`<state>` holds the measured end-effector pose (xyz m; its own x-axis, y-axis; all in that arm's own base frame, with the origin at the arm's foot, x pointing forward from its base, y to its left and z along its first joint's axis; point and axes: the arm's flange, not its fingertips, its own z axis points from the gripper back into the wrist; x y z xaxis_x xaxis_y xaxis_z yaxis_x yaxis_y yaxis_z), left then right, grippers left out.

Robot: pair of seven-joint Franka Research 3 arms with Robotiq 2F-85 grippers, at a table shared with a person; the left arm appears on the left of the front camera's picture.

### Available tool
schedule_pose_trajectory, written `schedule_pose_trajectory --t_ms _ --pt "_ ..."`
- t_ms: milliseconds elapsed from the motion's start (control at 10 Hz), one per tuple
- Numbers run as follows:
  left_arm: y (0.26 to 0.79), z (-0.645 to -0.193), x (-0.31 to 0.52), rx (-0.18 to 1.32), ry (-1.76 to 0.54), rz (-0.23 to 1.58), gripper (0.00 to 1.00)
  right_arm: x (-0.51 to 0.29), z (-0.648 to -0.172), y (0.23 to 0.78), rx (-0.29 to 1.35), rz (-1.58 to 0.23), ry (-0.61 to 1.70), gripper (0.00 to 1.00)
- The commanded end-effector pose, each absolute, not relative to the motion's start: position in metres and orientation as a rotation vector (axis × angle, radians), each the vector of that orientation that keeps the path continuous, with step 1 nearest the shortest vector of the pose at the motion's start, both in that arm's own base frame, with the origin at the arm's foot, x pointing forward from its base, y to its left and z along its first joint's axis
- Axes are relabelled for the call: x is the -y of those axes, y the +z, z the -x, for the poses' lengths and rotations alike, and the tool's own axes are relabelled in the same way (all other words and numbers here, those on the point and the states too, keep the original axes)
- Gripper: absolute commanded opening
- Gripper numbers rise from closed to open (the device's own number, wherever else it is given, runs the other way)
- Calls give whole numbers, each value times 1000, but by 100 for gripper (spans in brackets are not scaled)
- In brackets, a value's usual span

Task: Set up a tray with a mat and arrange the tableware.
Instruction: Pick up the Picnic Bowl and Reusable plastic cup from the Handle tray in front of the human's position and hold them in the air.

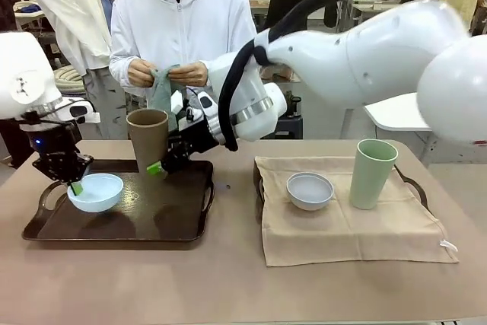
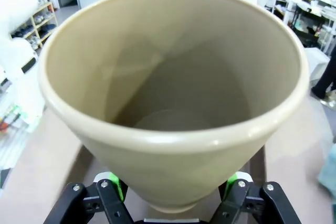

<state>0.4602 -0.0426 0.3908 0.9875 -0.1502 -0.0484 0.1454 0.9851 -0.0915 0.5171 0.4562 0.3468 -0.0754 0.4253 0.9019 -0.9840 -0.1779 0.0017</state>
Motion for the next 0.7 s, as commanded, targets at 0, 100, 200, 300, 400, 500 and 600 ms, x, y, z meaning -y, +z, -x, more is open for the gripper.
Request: schedule_pose_trajectory --t_ms 0,100,200,300,400,500,600 --pt "454 -425 33 -3 -103 85 0 -438 -475 390 791 -906 1515 62" --pt "490 -403 32 37 -90 95 0 -435 -461 411 751 -871 1489 62" --pt "507 -394 31 59 -92 108 0 -432 -452 425 730 -843 1476 62" --pt "530 -382 30 76 -90 106 0 -430 -444 437 726 -829 1466 62" --pt "546 -369 29 91 -78 105 0 -430 -432 449 718 -833 1460 62" --pt "555 -362 30 101 -68 108 0 -429 -427 455 717 -827 1458 62" --pt "554 -365 30 92 -60 109 0 -426 -429 452 693 -805 1497 62"
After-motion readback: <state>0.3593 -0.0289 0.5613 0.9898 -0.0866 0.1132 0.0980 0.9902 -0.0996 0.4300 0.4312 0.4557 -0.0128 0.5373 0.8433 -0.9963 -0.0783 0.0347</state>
